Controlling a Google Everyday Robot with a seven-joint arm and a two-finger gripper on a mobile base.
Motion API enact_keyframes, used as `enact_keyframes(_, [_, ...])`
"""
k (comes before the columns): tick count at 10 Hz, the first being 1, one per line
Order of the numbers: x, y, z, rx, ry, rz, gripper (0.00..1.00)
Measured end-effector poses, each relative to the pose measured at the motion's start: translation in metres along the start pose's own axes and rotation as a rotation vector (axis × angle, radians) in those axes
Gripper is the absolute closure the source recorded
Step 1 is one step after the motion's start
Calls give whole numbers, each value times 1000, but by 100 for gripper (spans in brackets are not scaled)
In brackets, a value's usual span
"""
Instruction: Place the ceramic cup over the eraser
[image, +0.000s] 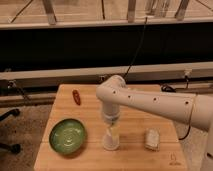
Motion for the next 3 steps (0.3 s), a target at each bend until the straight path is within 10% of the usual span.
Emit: enact_keyframes(3, [-3,6,-1,-9,-3,-6,20])
